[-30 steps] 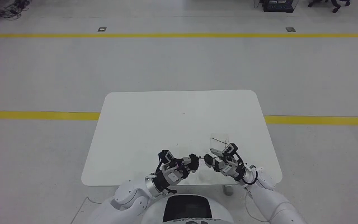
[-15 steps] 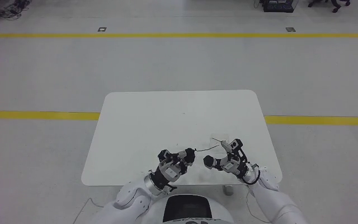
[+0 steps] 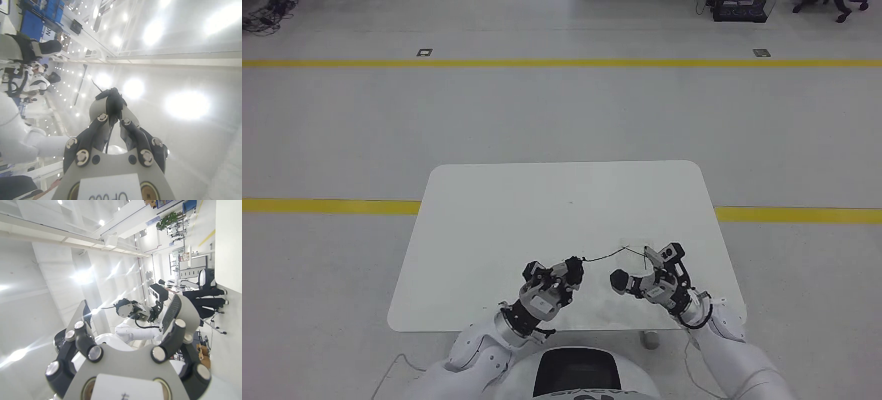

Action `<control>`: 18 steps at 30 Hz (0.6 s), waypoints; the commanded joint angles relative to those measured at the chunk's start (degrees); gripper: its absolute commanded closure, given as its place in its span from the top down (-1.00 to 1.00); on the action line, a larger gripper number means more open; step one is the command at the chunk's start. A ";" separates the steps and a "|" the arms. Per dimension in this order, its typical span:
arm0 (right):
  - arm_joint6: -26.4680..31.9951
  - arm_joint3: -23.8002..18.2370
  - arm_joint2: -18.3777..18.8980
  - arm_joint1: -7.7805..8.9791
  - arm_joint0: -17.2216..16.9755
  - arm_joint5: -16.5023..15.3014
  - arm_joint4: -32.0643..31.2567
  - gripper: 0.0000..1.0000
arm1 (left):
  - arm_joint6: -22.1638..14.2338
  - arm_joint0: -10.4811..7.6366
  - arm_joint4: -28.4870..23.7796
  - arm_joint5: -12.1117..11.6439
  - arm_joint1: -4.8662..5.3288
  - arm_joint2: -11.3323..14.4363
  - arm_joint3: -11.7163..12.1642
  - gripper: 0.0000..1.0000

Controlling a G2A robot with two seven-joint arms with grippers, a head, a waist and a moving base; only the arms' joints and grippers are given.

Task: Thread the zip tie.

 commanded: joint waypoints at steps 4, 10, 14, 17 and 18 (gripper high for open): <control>-0.28 -2.05 1.27 0.23 -1.30 -0.64 -0.48 1.00 | -2.34 0.86 -0.95 -0.17 0.10 -1.22 -0.65 -1.00; -0.28 -2.05 1.27 0.23 -1.30 -0.64 -0.48 1.00 | -2.34 0.86 -0.95 -0.17 0.10 -1.22 -0.65 -1.00; -0.28 -2.05 1.27 0.23 -1.30 -0.64 -0.48 1.00 | -2.34 0.86 -0.95 -0.17 0.10 -1.22 -0.65 -1.00; -0.28 -2.05 1.27 0.23 -1.30 -0.64 -0.48 1.00 | -2.34 0.86 -0.95 -0.17 0.10 -1.22 -0.65 -1.00; -0.28 -2.05 1.27 0.23 -1.30 -0.64 -0.48 1.00 | -2.34 0.86 -0.95 -0.17 0.10 -1.22 -0.65 -1.00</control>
